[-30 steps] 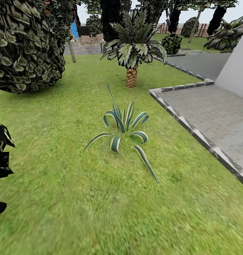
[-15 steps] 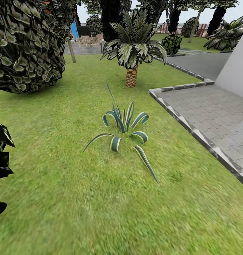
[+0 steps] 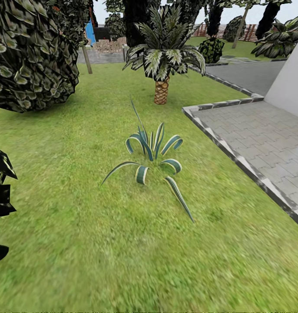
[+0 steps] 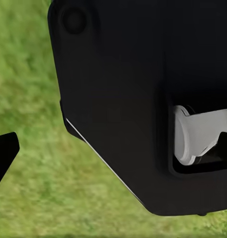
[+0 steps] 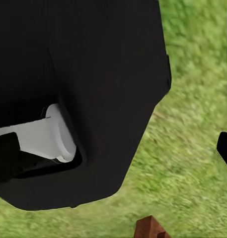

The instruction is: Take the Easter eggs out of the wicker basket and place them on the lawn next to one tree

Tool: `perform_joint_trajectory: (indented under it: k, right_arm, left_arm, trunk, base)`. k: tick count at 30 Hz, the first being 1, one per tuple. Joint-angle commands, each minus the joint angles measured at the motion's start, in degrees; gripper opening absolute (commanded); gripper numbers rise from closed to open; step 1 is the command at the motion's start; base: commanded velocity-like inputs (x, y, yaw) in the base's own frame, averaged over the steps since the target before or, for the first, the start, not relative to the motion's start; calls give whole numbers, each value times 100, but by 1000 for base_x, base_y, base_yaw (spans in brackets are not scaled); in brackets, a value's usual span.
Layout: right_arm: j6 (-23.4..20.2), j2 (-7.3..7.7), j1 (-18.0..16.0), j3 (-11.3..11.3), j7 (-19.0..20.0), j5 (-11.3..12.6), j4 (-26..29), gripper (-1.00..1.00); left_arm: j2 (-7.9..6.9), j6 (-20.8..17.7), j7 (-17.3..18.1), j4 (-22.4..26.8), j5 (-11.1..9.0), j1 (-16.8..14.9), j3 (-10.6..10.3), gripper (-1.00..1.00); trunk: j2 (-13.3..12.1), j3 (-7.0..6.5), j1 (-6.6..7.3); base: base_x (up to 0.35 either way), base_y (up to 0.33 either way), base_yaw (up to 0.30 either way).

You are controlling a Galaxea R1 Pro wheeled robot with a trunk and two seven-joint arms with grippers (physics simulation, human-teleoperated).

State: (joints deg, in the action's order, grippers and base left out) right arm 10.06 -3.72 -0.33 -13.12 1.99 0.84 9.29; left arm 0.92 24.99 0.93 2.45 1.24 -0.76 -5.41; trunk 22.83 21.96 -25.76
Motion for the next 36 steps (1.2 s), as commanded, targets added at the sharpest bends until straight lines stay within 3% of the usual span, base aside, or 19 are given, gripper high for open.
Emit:
perform_joint_trajectory:
  k: [1, 16, 25, 36]
  right_arm:
    - [18, -7, -2, -37, 12, 10, 97, 100]
    - [-26, -40, -167, -18, 3, 5, 347, 100]
    - [-22, -115, -224, -26, -40, 6, 441, 100]
    - [-30, -128, -228, -46, -59, 12, 445, 100]
  left_arm:
    - [-7, 22, -16, 101, 17, -3, -33, 100]
    - [-36, -21, -39, 1140, 13, -62, -7, 100]
    - [-43, -26, -77, 1246, -12, -195, 18, 100]
    - [-53, -23, -84, 1235, 10, -269, 22, 100]
  trunk:
    - [9, 15, -2]
    - [9, 53, -2]
    - [9, 77, -2]
    - [9, 166, -2]
  base:
    - [0, 0, -2]
    - [0, 0, 0]
    - [11, 15, -2]
    - [113, 182, -81]
